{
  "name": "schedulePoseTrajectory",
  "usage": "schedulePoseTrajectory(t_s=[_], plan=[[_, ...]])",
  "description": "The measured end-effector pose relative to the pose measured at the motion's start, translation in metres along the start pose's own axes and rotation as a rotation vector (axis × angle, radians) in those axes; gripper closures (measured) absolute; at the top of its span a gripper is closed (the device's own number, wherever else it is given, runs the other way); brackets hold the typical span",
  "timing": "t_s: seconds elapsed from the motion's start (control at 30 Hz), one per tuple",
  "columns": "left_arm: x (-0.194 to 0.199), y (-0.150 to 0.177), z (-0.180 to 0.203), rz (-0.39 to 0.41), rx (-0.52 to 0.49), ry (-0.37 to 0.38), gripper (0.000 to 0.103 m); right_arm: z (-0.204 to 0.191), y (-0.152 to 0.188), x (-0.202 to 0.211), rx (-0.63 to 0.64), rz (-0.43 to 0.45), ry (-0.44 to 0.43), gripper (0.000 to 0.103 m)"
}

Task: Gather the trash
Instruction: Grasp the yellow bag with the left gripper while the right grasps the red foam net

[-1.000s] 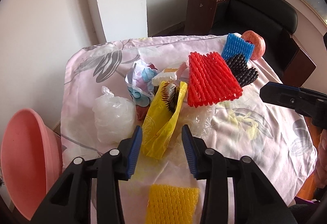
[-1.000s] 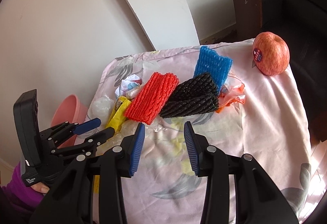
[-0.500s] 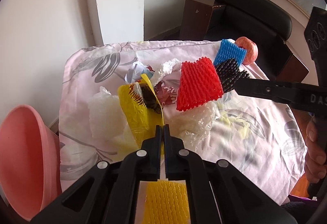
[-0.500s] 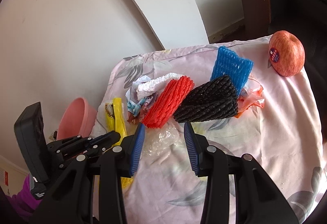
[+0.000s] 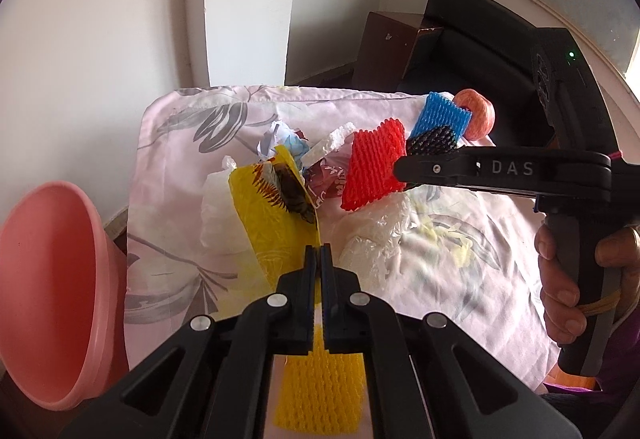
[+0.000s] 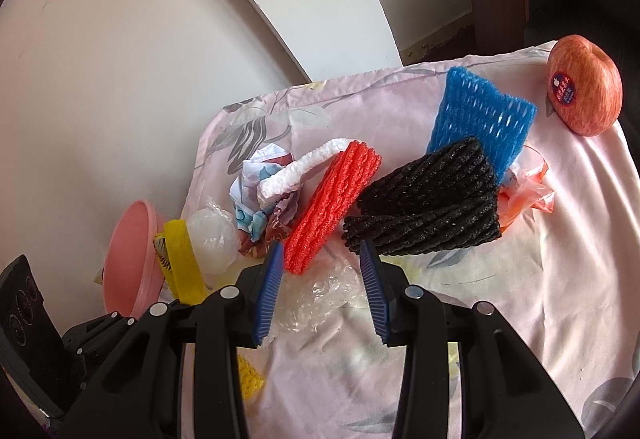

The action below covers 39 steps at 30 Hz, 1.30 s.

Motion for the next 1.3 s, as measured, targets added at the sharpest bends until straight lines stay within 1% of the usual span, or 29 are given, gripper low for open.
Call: schedulePoseTrajectory(t_s=[0.1,0.13,0.17,0.2,0.23,0.27,0.3,0.37,0.6,0.73,0.8,0.87,0.97,1.03,1.07,1.1,1.13,1.17,1.3], plan=[[0.001,0.001,-0.002,-0.001,0.006,-0.003,0.101,-0.002,-0.002,-0.005,0.012,0.010,0.014,0.064],[0.002,0.002,-0.003,-0.001,0.008,-0.004,0.101,-0.001,-0.002,-0.006,0.016,0.013,0.020,0.069],[0.002,0.002,-0.003,0.000,0.010,-0.005,0.101,-0.001,-0.002,-0.007,0.019,0.009,0.025,0.080],[0.003,0.002,-0.004,0.000,0.013,-0.006,0.101,0.000,-0.001,-0.007,0.019,0.006,0.027,0.088],[0.003,0.002,-0.005,0.001,0.015,-0.007,0.101,0.001,-0.001,-0.007,0.017,0.007,0.031,0.092],[0.003,0.003,-0.005,0.001,0.017,-0.009,0.101,0.002,0.000,-0.007,0.015,0.008,0.036,0.098],[0.003,0.003,-0.005,0.000,0.019,-0.013,0.101,0.003,0.001,-0.006,0.014,0.010,0.034,0.101],[0.003,0.004,-0.006,-0.001,0.024,-0.019,0.101,0.002,0.001,-0.002,0.019,0.023,0.028,0.102],[0.005,0.004,-0.013,-0.002,0.044,-0.050,0.101,-0.015,-0.007,0.029,0.071,0.116,0.014,0.102],[0.008,0.003,-0.016,0.008,0.051,-0.058,0.101,-0.020,-0.011,0.044,0.093,0.155,0.016,0.102],[0.010,0.003,-0.016,0.010,0.050,-0.058,0.101,-0.020,-0.011,0.048,0.093,0.164,0.014,0.103],[0.009,0.003,-0.016,0.009,0.050,-0.058,0.101,-0.018,-0.011,0.046,0.087,0.154,0.017,0.102],[0.010,0.005,-0.015,0.006,0.052,-0.059,0.101,-0.013,-0.008,0.036,0.055,0.103,0.010,0.102],[0.010,0.006,-0.014,0.002,0.051,-0.058,0.101,-0.009,-0.007,0.029,0.047,0.075,0.023,0.097],[0.010,0.007,-0.014,-0.001,0.050,-0.058,0.101,-0.008,-0.006,0.027,0.042,0.070,0.024,0.084],[0.009,0.008,-0.014,-0.005,0.048,-0.058,0.101,-0.007,-0.006,0.024,0.036,0.067,0.022,0.068],[0.008,0.009,-0.014,-0.009,0.047,-0.059,0.101,-0.008,-0.006,0.021,0.034,0.065,0.021,0.062],[0.007,0.010,-0.014,-0.013,0.047,-0.063,0.101,-0.008,-0.006,0.018,0.039,0.062,0.025,0.060],[0.003,0.012,-0.017,-0.025,0.058,-0.072,0.101,-0.010,-0.008,0.002,0.073,0.042,0.064,0.060]])
Point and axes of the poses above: each gripper's, at about its wrist camera, not at the fingertips, and x roughly against the way its jaws point, z to its right, y to its underside, the point moved 10 cm from there along -x, roughly the way its jaws point, and after that the axes turned 3 degrees about z, right-handed, at the moved point
